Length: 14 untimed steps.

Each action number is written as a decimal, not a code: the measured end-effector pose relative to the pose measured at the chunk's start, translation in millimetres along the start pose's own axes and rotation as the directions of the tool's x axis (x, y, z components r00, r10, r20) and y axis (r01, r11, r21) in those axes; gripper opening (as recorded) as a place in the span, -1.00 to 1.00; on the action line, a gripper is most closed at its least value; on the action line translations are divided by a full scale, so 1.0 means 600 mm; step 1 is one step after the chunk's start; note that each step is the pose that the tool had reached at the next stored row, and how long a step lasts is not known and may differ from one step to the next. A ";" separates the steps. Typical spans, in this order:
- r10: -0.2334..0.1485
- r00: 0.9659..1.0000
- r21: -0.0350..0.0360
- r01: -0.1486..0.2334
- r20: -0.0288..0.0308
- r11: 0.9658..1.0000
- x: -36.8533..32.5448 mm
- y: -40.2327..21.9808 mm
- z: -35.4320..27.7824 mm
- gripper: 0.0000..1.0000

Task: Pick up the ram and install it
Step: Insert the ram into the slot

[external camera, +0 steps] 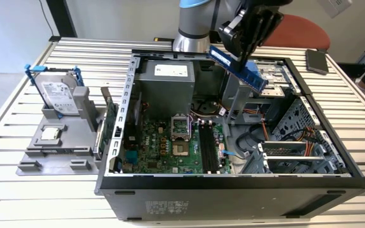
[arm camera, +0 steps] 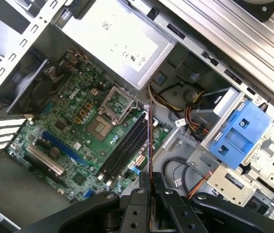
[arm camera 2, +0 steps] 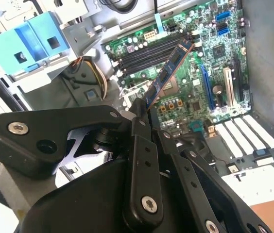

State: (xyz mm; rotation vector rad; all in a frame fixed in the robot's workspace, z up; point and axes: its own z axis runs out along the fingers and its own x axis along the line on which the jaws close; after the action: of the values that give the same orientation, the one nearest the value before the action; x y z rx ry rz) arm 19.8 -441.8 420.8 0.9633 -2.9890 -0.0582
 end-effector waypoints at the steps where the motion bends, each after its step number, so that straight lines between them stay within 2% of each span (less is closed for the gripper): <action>1: 0.004 1.000 0.000 -0.004 0.000 1.000 0.000 0.000 0.000 -1.00; 14: 0.067 0.998 0.000 -0.067 0.002 0.998 0.001 -0.006 0.000 -1.00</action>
State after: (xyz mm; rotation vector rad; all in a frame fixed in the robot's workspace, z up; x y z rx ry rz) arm 21.8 -445.1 420.8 0.8629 -3.0204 -0.0583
